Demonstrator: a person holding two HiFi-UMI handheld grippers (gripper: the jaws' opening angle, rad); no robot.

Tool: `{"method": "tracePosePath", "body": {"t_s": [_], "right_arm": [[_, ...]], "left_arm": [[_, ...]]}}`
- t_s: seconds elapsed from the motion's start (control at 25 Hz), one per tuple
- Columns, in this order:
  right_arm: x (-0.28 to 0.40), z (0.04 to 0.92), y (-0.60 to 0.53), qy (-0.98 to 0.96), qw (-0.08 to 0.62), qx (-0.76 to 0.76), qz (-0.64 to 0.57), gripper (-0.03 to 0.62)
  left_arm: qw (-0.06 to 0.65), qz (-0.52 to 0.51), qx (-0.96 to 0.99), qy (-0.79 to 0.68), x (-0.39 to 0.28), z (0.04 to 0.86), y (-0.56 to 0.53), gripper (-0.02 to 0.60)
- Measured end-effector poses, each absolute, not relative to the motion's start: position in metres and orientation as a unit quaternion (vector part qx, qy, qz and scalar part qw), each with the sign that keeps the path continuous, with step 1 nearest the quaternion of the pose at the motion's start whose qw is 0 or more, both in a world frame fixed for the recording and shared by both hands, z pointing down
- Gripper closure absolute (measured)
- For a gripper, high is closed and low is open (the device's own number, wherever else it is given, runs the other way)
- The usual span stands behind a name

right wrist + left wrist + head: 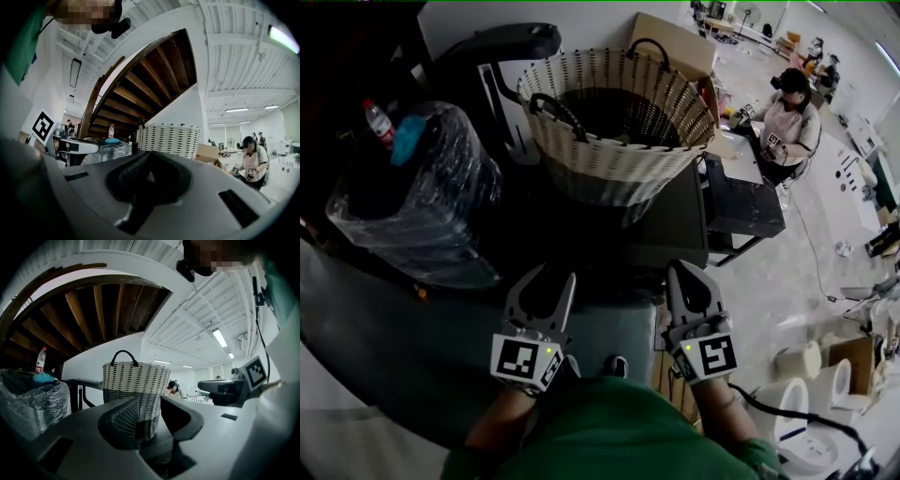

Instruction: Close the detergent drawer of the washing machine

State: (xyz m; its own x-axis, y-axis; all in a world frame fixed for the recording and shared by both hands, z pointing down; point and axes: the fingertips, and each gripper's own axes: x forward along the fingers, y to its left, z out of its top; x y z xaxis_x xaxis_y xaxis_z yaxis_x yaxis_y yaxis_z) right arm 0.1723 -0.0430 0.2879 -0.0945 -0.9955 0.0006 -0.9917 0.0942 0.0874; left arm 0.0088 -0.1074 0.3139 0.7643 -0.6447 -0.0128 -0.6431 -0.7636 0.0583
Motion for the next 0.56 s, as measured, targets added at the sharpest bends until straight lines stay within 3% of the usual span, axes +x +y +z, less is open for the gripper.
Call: {"method": "tracePosePath", "body": {"t_s": [0.56], "right_arm": [[0.159,0.294,-0.059,-0.732,0.034,0.68,-0.029,0.571]], "left_arm": [[0.048,0.016,0.938,-0.344,-0.012,0.362,-0.132,0.43]]}}
